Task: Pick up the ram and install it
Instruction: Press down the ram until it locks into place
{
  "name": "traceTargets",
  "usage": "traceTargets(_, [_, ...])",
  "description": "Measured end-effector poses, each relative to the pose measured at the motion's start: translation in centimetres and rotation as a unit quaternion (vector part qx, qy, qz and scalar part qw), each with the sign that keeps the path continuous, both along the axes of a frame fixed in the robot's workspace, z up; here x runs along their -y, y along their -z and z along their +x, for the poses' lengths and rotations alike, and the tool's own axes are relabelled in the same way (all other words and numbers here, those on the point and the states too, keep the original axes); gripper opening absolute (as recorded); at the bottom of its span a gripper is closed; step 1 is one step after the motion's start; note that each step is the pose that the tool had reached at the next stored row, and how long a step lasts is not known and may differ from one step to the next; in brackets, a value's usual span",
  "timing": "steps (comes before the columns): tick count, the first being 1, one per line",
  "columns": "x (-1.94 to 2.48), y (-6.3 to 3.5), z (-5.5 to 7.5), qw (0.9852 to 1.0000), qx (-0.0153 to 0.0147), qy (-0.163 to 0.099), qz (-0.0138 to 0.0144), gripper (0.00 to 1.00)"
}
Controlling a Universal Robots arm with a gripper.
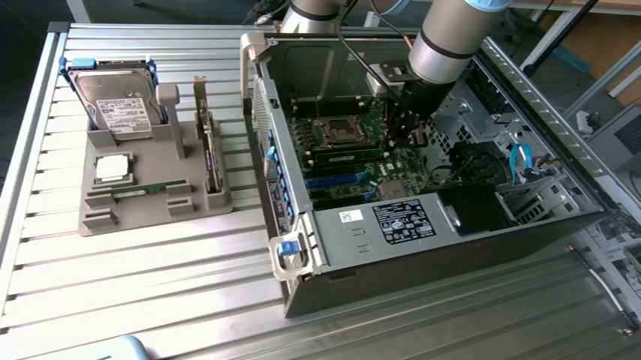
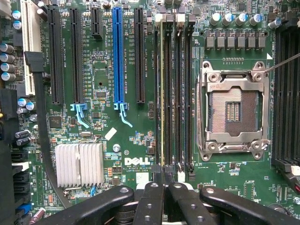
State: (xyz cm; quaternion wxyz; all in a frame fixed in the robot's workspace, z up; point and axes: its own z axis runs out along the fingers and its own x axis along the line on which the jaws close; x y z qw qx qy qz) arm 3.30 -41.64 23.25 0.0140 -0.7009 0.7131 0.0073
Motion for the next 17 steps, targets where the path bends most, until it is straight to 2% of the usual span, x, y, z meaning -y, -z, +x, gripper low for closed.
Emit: traceTargets(17, [0.00,0.14,0.00,1.0000,0.0000,0.000,-0.0001,0.11])
